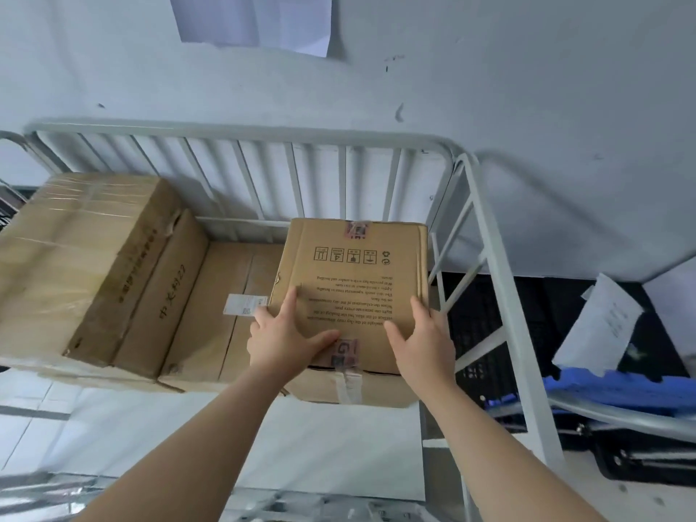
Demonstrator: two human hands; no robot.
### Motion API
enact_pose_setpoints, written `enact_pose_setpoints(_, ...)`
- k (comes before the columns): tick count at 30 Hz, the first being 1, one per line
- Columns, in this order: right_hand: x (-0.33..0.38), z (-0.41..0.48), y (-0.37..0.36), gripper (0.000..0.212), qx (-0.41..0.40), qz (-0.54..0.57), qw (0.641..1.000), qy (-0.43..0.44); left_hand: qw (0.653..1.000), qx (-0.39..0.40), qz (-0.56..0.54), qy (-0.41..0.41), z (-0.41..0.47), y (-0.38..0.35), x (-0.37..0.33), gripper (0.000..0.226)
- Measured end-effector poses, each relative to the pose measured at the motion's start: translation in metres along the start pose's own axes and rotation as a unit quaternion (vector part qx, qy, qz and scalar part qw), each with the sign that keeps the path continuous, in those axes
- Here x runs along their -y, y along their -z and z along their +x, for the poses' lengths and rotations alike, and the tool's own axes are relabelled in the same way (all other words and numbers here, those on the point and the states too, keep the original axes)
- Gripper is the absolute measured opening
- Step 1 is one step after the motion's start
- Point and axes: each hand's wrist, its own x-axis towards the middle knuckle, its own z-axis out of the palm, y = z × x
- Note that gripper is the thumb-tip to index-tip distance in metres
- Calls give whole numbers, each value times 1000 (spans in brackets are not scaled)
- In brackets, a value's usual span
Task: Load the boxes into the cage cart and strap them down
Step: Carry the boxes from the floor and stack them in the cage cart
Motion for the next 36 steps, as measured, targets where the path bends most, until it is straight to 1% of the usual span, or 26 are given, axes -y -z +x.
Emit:
enact_pose_setpoints(4, -11, 10, -32, 68, 8, 10, 999, -35, 999, 29, 24, -18, 37, -22, 12, 108)
enact_pose_setpoints(9, -21, 18, -68, 72, 44, 6, 998, -53, 995, 99, 17, -10, 70, -51, 51, 112)
enact_pose_setpoints(12, -29, 29, -81, 73, 54, -23, 995, -86, 993, 99, 63, -34, 79, -61, 70, 111)
enact_pose_setpoints(15, -29, 43, -87, 74, 86, -1, 991, -106, 990, 97, 88, -56, 88, -57, 90, 101)
enact_pose_setpoints(18, -9, 42, -97, 83, 108, 27, 991, -70, 989, 72, 120, -52, 97, -45, 108, 84)
enact_pose_setpoints(20, 9, 40, -104, 79, 114, 48, 992, -38, 988, 56, 137, -50, 103, -36, 110, 72)
enact_pose_setpoints(22, 26, 40, -109, 68, 126, 102, 987, -19, 991, 68, 102, -50, 107, -26, 103, 65)
enact_pose_setpoints(24, 41, 41, -115, 57, 135, 151, 979, -5, 994, 98, 28, -37, 108, -16, 92, 66)
enact_pose_setpoints(26, 51, 39, -123, 53, 154, 149, 977, 16, 993, 112, -37, -30, 110, -7, 82, 69)
enact_pose_setpoints(28, 56, 36, -134, 55, 185, 127, 974, 30, 991, 114, -60, -21, 113, 1, 75, 73)
enact_pose_setpoints(30, 57, 35, -146, 58, 206, 120, 971, 17, 991, 117, -68, 0, 119, 9, 76, 80)
enact_pose_setpoints(32, 55, 37, -156, 59, 208, 115, 971, -2, 989, 122, -81, 8, 125, 17, 84, 84)
enact_pose_setpoints(33, 52, 39, -160, 59, 207, 104, 973, -11, 988, 122, -91, 4, 129, 21, 89, 81)
enact_pose_setpoints(36, 38, 48, -171, 65, 219, 48, 972, -66, 988, 110, -112, -10, 141, 36, 103, 60)
